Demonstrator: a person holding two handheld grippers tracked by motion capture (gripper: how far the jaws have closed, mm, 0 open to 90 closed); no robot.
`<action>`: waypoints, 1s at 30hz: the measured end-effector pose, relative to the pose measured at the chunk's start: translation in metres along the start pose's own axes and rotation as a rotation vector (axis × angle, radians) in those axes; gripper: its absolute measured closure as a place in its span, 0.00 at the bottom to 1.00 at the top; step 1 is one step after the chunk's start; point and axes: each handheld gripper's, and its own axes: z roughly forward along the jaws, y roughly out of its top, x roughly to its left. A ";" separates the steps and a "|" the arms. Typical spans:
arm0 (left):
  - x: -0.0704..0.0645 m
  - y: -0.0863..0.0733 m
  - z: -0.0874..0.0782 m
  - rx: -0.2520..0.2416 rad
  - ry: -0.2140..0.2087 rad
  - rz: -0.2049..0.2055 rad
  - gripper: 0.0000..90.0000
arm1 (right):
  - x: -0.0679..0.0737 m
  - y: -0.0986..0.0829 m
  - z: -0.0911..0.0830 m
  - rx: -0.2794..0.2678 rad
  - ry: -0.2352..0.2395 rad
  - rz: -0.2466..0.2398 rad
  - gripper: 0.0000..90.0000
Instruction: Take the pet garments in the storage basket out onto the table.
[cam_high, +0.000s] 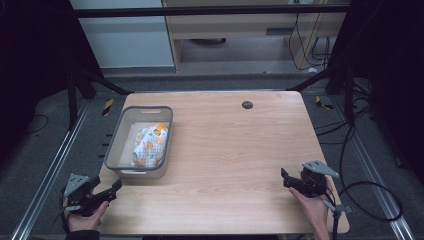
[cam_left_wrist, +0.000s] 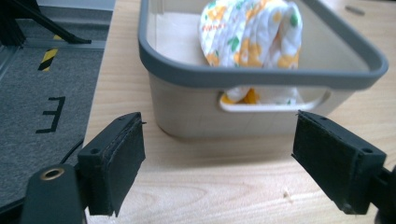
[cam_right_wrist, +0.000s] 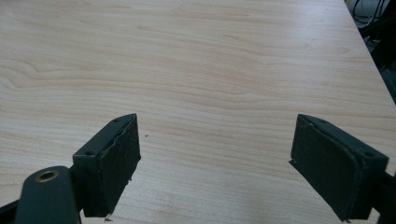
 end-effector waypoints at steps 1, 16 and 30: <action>0.000 0.000 0.000 0.000 0.000 0.000 0.18 | 0.000 0.000 0.000 0.000 0.000 0.000 0.18; -0.003 0.026 -0.012 -0.065 -0.040 0.010 0.20 | 0.003 0.001 -0.001 -0.007 -0.003 -0.007 0.16; -0.015 0.067 -0.008 -0.052 -0.089 0.052 0.22 | 0.003 0.002 0.001 0.005 -0.006 -0.019 0.15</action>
